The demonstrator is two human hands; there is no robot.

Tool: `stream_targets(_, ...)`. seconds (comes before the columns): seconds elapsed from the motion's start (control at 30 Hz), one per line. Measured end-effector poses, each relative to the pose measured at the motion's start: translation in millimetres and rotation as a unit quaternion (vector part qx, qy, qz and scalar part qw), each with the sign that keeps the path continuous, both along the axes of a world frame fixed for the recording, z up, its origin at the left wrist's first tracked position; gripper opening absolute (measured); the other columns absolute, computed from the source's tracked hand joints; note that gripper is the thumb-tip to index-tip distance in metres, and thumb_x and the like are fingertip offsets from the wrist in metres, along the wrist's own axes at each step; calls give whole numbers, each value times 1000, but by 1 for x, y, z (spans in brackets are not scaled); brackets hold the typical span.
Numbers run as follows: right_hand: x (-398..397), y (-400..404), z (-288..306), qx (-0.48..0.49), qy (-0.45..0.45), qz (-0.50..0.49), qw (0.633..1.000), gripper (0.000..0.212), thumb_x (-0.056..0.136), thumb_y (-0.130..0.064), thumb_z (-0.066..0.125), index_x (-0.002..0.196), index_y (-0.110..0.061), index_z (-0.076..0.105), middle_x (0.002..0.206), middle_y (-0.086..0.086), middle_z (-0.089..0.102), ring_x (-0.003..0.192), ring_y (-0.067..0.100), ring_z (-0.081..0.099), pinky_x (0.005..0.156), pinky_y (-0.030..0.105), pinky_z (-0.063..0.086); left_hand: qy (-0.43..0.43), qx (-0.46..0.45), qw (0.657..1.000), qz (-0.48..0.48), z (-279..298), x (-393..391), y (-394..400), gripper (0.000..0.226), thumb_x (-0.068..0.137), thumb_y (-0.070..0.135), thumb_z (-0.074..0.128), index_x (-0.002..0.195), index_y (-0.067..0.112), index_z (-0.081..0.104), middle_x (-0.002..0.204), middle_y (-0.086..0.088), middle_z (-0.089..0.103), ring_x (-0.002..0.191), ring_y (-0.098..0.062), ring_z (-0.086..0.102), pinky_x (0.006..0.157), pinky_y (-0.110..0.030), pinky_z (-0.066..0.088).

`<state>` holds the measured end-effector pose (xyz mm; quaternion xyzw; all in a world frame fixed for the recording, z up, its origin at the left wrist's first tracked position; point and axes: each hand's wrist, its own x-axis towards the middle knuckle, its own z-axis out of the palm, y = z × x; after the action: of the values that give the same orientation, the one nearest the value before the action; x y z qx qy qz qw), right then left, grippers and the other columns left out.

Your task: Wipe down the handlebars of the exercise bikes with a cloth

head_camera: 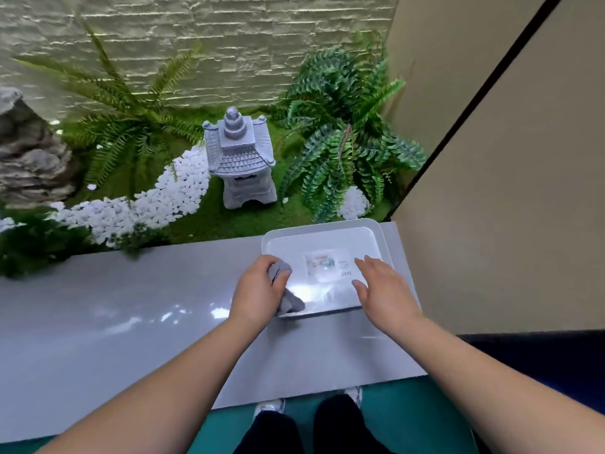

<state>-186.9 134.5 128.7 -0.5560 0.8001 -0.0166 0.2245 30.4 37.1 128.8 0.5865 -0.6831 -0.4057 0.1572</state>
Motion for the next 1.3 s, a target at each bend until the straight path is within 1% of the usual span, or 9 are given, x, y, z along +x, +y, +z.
stream_targets(0.13, -25, -24, -28, 13, -10, 39, 999, 50, 102, -37, 34, 149, -22, 28, 157, 2, 25, 145, 21, 20, 117, 36, 18, -9, 9, 998, 58, -25, -28, -1, 14, 88, 33, 60, 100, 27, 62, 101, 1, 58, 87, -15, 54, 72, -25, 39)
stream_targets(0.37, -52, -47, -91, 51, -38, 39, 997, 50, 102, -37, 31, 150, -23, 25, 158, 1, 23, 146, 19, 18, 117, 34, 15, -3, 93, 992, 86, -80, -71, -13, 15, 84, 40, 60, 96, 33, 66, 100, 11, 64, 88, -9, 59, 77, -26, 47)
stream_targets(0.67, -63, -84, -171, 27, -54, 12, 998, 52, 98, -30, 44, 147, -17, 32, 157, 7, 25, 145, 25, 19, 118, 39, 18, 71, 146, 972, 167, -146, -119, -53, 26, 89, 31, 61, 110, 30, 47, 89, 14, 55, 77, -8, 58, 63, -27, 49)
stream_targets(0.8, -64, -92, -189, 7, -48, 3, 999, 56, 94, -28, 54, 146, -15, 36, 157, 11, 24, 145, 29, 19, 117, 42, 20, 54, 75, 978, 188, -166, -125, -57, 14, 91, 17, 55, 92, 21, 42, 85, 0, 54, 75, -18, 53, 59, -27, 41)
stream_targets(0.93, -63, -89, -200, -3, -35, 12, 999, 58, 91, -27, 60, 144, -15, 40, 157, 13, 24, 145, 32, 20, 115, 46, 24, 20, 24, 991, 133, -177, -133, -58, 11, 88, 11, 57, 88, 16, 47, 92, -1, 51, 88, -18, 48, 68, -23, 34)
stream_targets(1.03, -63, -86, -201, -7, -35, 12, 999, 60, 89, -25, 63, 143, -16, 41, 157, 13, 24, 144, 34, 22, 113, 49, 28, 8, -8, 998, 57, -179, -129, -48, 28, 88, 16, 56, 115, 17, 54, 113, 1, 54, 107, -16, 46, 91, -21, 35)
stream_targets(1.13, -63, -85, -198, 7, -35, 21, 999, 63, 90, -25, 61, 147, -19, 35, 159, 10, 18, 146, 32, 17, 113, 48, 25, -114, -70, 987, -90, -187, -117, -39, 63, 90, 30, 55, 147, 19, 30, 144, -2, 38, 125, -23, 34, 107, -34, 31)
stream_targets(1.23, -67, -87, -192, 36, -36, 41, 998, 63, 94, -29, 56, 150, -21, 27, 161, 7, 10, 147, 28, 10, 117, 44, 21, -245, -45, 950, -187, -184, -110, -37, 79, 92, 51, 47, 153, 25, 5, 158, -5, 11, 138, -28, 19, 112, -38, 23)
stream_targets(1.3, -71, -91, -184, 61, -39, 46, 996, 62, 97, -33, 50, 151, -23, 21, 161, 5, 4, 148, 25, 5, 118, 41, 16, -255, -15, 944, -208, -175, -109, -42, 79, 93, 56, 42, 152, 28, -1, 160, -4, 2, 140, -27, 15, 113, -38, 19)
